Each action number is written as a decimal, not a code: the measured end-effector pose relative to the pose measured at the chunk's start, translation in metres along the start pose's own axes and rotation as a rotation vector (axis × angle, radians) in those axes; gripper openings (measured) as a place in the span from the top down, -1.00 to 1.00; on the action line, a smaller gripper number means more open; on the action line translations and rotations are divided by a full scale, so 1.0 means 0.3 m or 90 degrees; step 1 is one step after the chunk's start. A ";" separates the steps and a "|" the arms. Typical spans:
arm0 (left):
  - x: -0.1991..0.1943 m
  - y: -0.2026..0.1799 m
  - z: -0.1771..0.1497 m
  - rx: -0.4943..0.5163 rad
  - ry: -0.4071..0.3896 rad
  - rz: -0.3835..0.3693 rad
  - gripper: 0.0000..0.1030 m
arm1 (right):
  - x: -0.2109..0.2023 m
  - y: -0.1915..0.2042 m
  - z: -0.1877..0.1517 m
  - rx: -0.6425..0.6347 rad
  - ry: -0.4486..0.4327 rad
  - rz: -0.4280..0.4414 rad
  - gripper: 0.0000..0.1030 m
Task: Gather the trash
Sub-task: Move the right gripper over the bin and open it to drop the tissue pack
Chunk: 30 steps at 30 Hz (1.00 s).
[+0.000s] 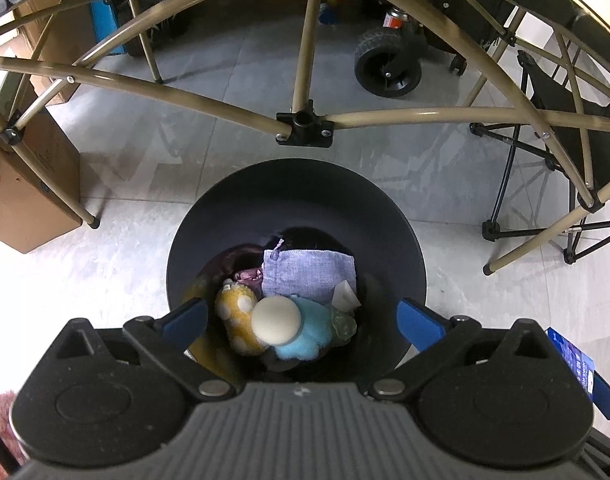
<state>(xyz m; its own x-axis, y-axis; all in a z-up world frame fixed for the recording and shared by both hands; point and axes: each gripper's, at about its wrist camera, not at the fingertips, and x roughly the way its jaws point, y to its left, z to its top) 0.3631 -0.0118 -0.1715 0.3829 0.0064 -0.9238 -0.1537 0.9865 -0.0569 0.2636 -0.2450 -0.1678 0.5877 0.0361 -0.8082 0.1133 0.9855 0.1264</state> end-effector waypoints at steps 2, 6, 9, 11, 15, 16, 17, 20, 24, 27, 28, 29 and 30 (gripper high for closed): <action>-0.002 0.003 0.001 -0.001 0.000 -0.001 -1.00 | -0.001 0.003 0.000 -0.001 0.000 0.001 -0.55; -0.002 0.011 -0.001 -0.002 0.003 0.002 -1.00 | -0.001 0.004 0.004 -0.009 0.000 0.005 -0.55; -0.012 0.025 -0.004 -0.003 0.002 0.000 -1.00 | -0.002 0.020 0.006 -0.018 -0.001 0.009 -0.55; -0.018 0.036 -0.004 -0.004 0.000 -0.001 -1.00 | -0.002 0.036 0.006 -0.024 -0.002 0.010 -0.55; -0.032 0.066 -0.006 -0.010 -0.003 0.001 -1.00 | -0.002 0.077 0.011 -0.041 -0.004 0.012 -0.55; -0.035 0.073 -0.006 -0.011 -0.004 0.002 -1.00 | -0.002 0.089 0.012 -0.046 -0.006 0.012 -0.55; -0.040 0.082 -0.007 -0.012 -0.005 0.003 -1.00 | -0.002 0.100 0.013 -0.052 -0.008 0.013 -0.55; -0.051 0.109 -0.010 -0.016 -0.009 0.003 -1.00 | -0.004 0.135 0.016 -0.068 -0.012 0.014 -0.55; -0.066 0.144 -0.016 -0.018 -0.015 0.004 -1.00 | -0.002 0.179 0.019 -0.086 -0.014 0.021 -0.55; -0.075 0.178 -0.022 -0.022 -0.018 0.006 -1.00 | 0.001 0.216 0.023 -0.100 -0.013 0.027 -0.55; -0.078 0.190 -0.023 -0.025 -0.019 0.007 -1.00 | 0.002 0.227 0.024 -0.104 -0.013 0.029 -0.55; -0.080 0.203 -0.024 -0.028 -0.019 0.008 -1.00 | 0.004 0.240 0.026 -0.110 -0.013 0.031 -0.55; -0.084 0.217 -0.025 -0.031 -0.020 0.009 -1.00 | 0.005 0.255 0.028 -0.116 -0.013 0.034 -0.55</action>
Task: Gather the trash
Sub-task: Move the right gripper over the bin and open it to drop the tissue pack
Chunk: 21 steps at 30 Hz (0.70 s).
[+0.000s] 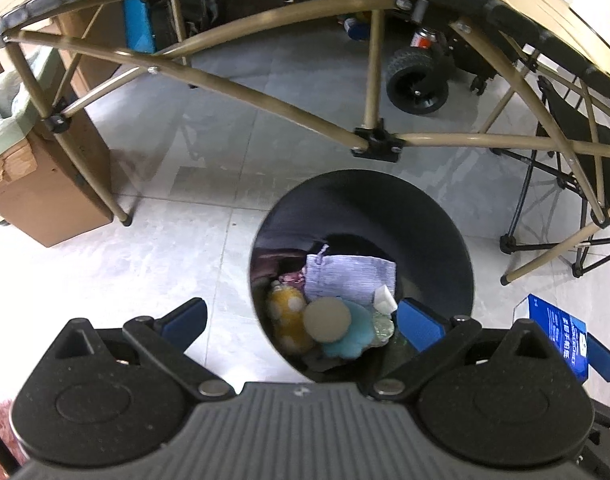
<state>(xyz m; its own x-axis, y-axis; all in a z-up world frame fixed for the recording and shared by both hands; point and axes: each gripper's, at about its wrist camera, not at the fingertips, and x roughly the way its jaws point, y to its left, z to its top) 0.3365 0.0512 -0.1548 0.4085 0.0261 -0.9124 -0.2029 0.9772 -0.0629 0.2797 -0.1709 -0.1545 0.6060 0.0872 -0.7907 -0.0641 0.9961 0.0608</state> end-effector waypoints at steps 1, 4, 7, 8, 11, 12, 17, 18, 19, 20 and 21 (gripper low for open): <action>-0.002 0.011 -0.001 -0.003 -0.001 0.001 -1.00 | 0.004 0.013 0.002 -0.005 -0.001 0.002 -0.55; -0.007 0.048 -0.005 -0.011 -0.003 0.008 -1.00 | 0.010 0.054 0.013 -0.018 -0.001 0.008 -0.55; -0.010 0.091 -0.009 -0.022 -0.005 0.016 -1.00 | 0.022 0.091 0.025 -0.030 0.002 0.015 -0.55; -0.010 0.105 -0.009 -0.026 -0.005 0.017 -1.00 | 0.025 0.105 0.029 -0.035 0.003 0.017 -0.55; -0.009 0.150 -0.011 -0.038 -0.005 0.021 -1.00 | 0.033 0.144 0.035 -0.048 0.005 0.022 -0.55; -0.007 0.165 -0.013 -0.042 -0.003 0.023 -1.00 | 0.037 0.159 0.037 -0.053 0.007 0.024 -0.55; 0.007 0.233 -0.023 -0.058 0.004 0.036 -1.00 | 0.063 0.217 0.049 -0.075 0.015 0.034 -0.55; 0.007 0.245 -0.025 -0.062 0.005 0.038 -1.00 | 0.069 0.229 0.052 -0.079 0.018 0.035 -0.55; 0.009 0.261 -0.027 -0.066 0.006 0.041 -1.00 | 0.074 0.239 0.053 -0.082 0.019 0.037 -0.55; 0.010 0.276 -0.029 -0.069 0.006 0.043 -1.00 | 0.080 0.250 0.056 -0.085 0.022 0.039 -0.55; 0.013 0.290 -0.031 -0.073 0.008 0.046 -1.00 | 0.086 0.257 0.060 -0.088 0.024 0.040 -0.55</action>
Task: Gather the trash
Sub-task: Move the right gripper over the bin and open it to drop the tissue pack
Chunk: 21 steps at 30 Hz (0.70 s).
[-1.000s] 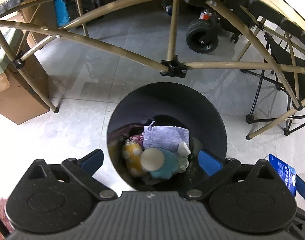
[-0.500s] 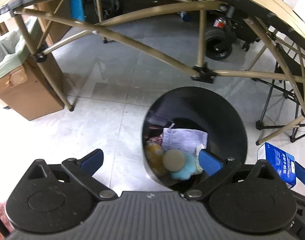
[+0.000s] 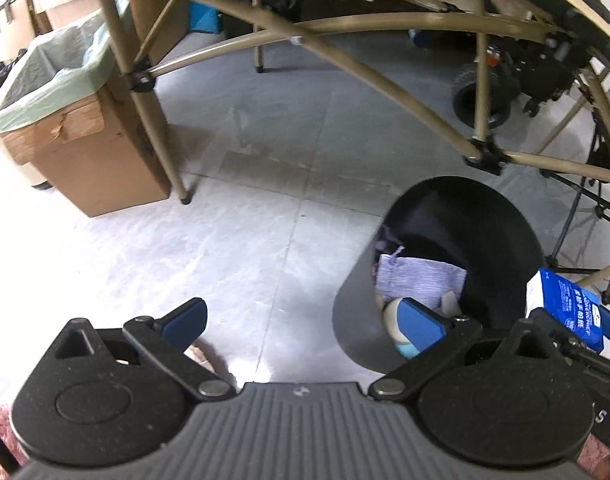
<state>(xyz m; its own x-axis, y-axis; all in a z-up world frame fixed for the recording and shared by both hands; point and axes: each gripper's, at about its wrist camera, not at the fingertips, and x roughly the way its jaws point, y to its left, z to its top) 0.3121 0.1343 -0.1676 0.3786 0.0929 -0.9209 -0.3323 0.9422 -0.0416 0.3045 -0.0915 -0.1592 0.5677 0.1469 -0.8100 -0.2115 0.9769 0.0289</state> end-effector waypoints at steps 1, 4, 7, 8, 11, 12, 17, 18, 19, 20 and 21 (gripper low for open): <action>0.004 0.014 0.000 -0.004 0.002 0.003 -1.00 | 0.006 0.008 0.003 -0.002 0.002 0.002 -0.55; 0.021 0.046 -0.003 -0.013 0.007 0.013 -1.00 | 0.024 0.030 0.011 -0.010 0.008 0.008 -0.55; 0.034 0.078 -0.006 -0.021 0.012 0.021 -1.00 | 0.041 0.054 0.022 -0.017 0.013 0.015 -0.55; 0.037 0.088 -0.006 -0.025 0.014 0.023 -1.00 | 0.048 0.062 0.025 -0.019 0.015 0.018 -0.55; 0.049 0.114 -0.008 -0.030 0.017 0.029 -1.00 | 0.065 0.083 0.038 -0.024 0.019 0.023 -0.55; 0.051 0.121 -0.010 -0.031 0.019 0.031 -1.00 | 0.072 0.089 0.041 -0.026 0.021 0.023 -0.55; 0.068 0.155 -0.011 -0.037 0.028 0.038 -1.00 | 0.099 0.110 0.052 -0.025 0.034 0.029 -0.55; 0.069 0.158 -0.012 -0.037 0.029 0.039 -1.00 | 0.102 0.110 0.052 -0.025 0.037 0.030 -0.55; 0.070 0.159 -0.012 -0.037 0.030 0.039 -1.00 | 0.106 0.111 0.053 -0.025 0.039 0.031 -0.55; 0.070 0.158 -0.013 -0.036 0.030 0.039 -1.00 | 0.109 0.113 0.054 -0.024 0.042 0.032 -0.55; 0.070 0.158 -0.013 -0.035 0.030 0.039 -1.00 | 0.112 0.114 0.054 -0.024 0.044 0.033 -0.55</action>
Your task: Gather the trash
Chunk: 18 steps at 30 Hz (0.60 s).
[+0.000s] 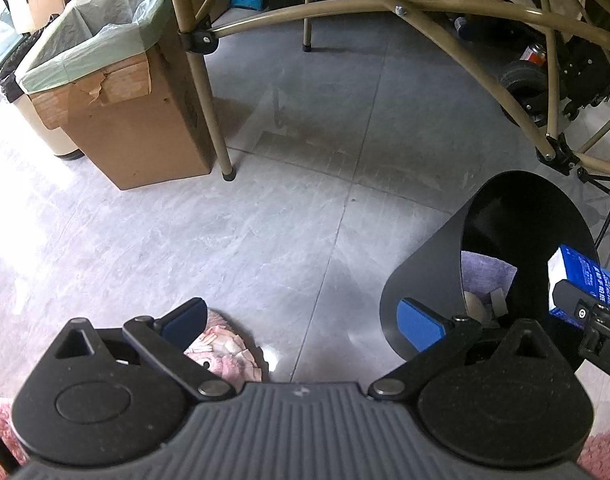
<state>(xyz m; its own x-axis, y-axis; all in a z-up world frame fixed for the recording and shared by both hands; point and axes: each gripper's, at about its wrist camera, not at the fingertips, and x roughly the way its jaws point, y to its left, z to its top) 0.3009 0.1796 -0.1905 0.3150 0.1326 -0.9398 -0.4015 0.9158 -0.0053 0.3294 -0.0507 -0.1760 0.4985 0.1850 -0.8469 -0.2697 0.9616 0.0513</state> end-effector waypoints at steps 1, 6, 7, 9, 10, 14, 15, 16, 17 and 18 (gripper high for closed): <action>0.001 -0.001 0.000 0.001 0.000 0.000 -1.00 | 0.003 0.000 0.000 0.000 0.002 0.001 -0.55; 0.006 -0.005 0.002 0.006 0.002 0.000 -1.00 | 0.009 0.000 -0.001 -0.002 0.007 0.001 -0.55; 0.008 -0.004 0.001 0.006 0.003 0.001 -1.00 | 0.010 -0.001 -0.001 -0.001 0.007 0.001 -0.55; 0.010 -0.003 0.001 0.006 0.004 0.001 -1.00 | 0.013 -0.004 -0.001 0.001 0.009 0.004 -0.55; 0.011 -0.004 0.001 0.006 0.004 0.001 -1.00 | 0.014 -0.004 0.000 0.004 0.010 0.006 -0.56; 0.012 -0.005 -0.001 0.008 0.005 0.001 -1.00 | 0.027 -0.014 0.001 0.020 0.022 0.012 -0.81; 0.013 -0.007 -0.002 0.008 0.005 0.002 -1.00 | 0.031 -0.017 0.001 0.024 0.026 0.012 -0.91; 0.013 -0.008 -0.002 0.008 0.006 0.002 -1.00 | 0.033 -0.020 0.001 0.027 0.026 0.012 -1.00; 0.014 -0.008 -0.002 0.008 0.006 0.002 -1.00 | 0.031 -0.021 0.000 0.027 0.023 0.012 -1.00; 0.014 -0.009 -0.003 0.008 0.006 0.002 -1.00 | 0.030 -0.021 0.000 0.026 0.022 0.012 -1.00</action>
<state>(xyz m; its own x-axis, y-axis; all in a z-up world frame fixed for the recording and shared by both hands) 0.3026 0.1774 -0.1946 0.3057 0.1316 -0.9430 -0.3911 0.9203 0.0017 0.3356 -0.0550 -0.1840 0.4654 0.1969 -0.8629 -0.2449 0.9655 0.0883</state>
